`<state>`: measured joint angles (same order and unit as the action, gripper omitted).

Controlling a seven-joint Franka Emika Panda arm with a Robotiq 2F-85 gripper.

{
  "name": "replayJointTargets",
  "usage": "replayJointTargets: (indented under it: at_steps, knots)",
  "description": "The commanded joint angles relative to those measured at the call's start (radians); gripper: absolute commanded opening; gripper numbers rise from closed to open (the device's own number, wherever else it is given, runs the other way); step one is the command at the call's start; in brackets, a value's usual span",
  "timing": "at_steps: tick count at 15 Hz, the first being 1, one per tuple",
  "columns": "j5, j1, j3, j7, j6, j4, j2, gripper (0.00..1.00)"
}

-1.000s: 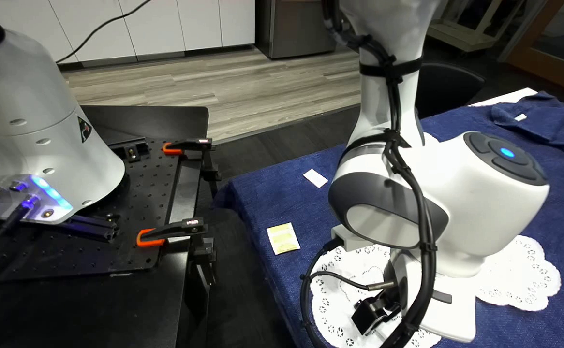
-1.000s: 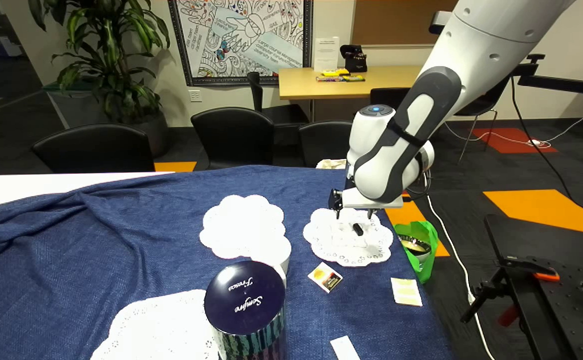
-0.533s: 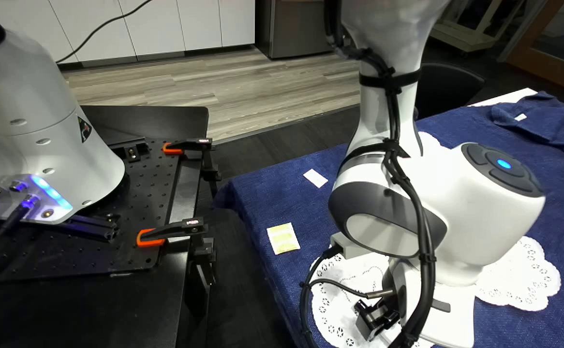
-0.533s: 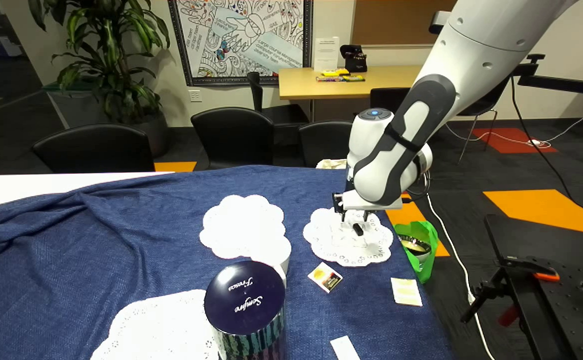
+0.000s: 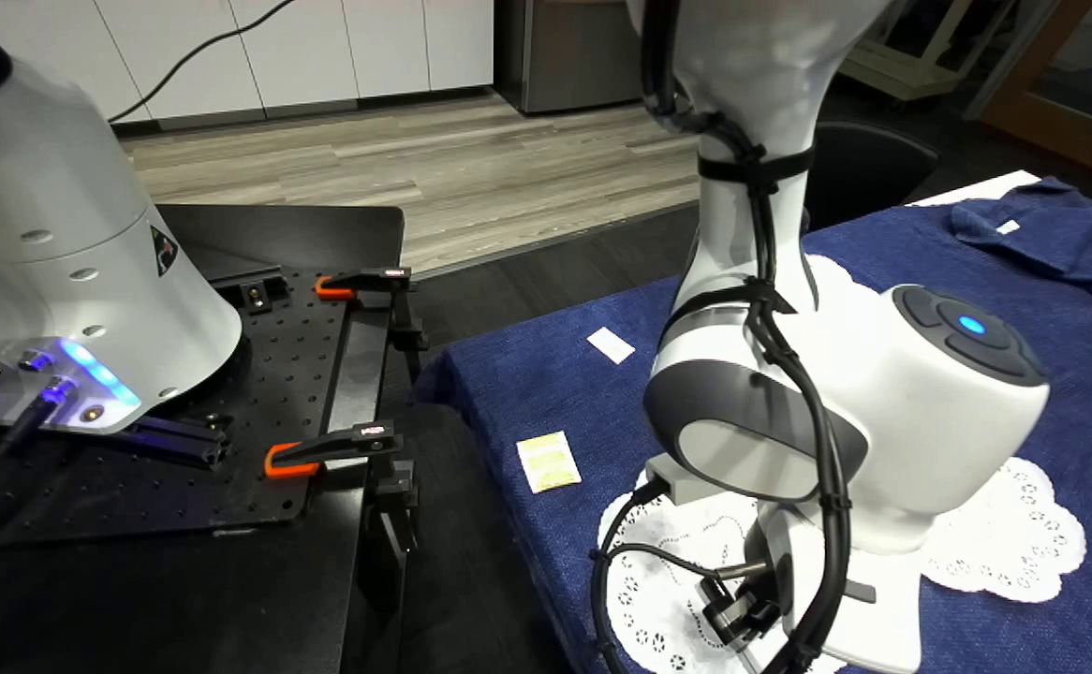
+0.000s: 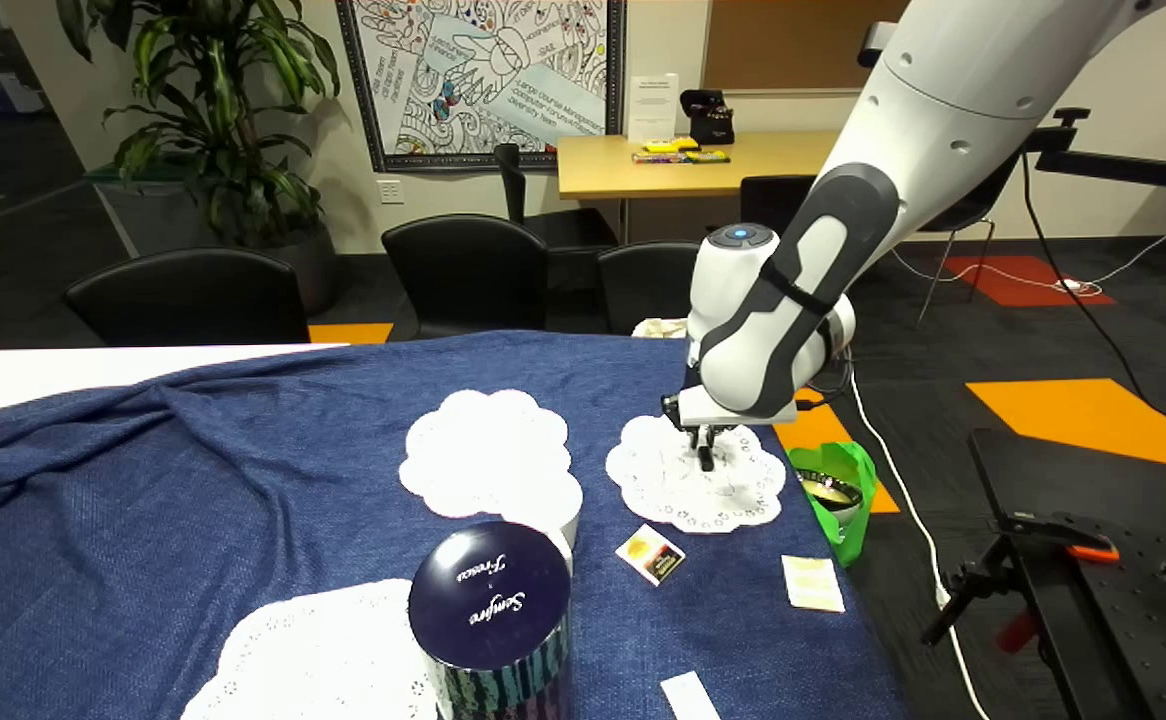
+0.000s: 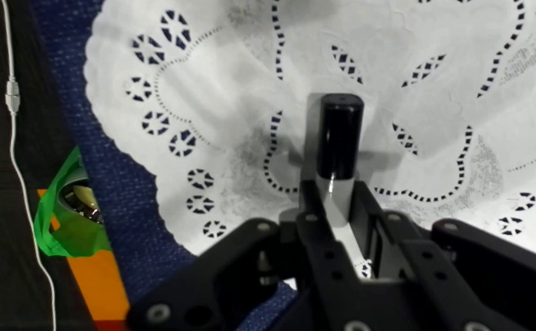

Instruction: Put the marker in the white cup

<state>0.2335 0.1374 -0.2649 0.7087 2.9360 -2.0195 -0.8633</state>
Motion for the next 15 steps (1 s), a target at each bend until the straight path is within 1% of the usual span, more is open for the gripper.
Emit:
replayJointTargets:
  at_steps: [1,3,7,9,12,15]
  knots:
    - [0.017,-0.049,-0.043,-0.01,-0.025,-0.005,0.01,0.05]
    - [0.008,-0.075,-0.067,-0.009,-0.047,-0.018,0.026,0.05]
    - [-0.043,-0.149,-0.128,-0.009,-0.157,-0.018,0.047,0.05]
    - [-0.079,-0.177,-0.146,-0.015,-0.196,-0.013,0.057,0.05]
    - [-0.136,-0.205,-0.159,-0.03,-0.195,-0.015,0.074,0.05]
    - [-0.176,-0.208,-0.151,-0.066,-0.177,-0.016,0.092,0.05]
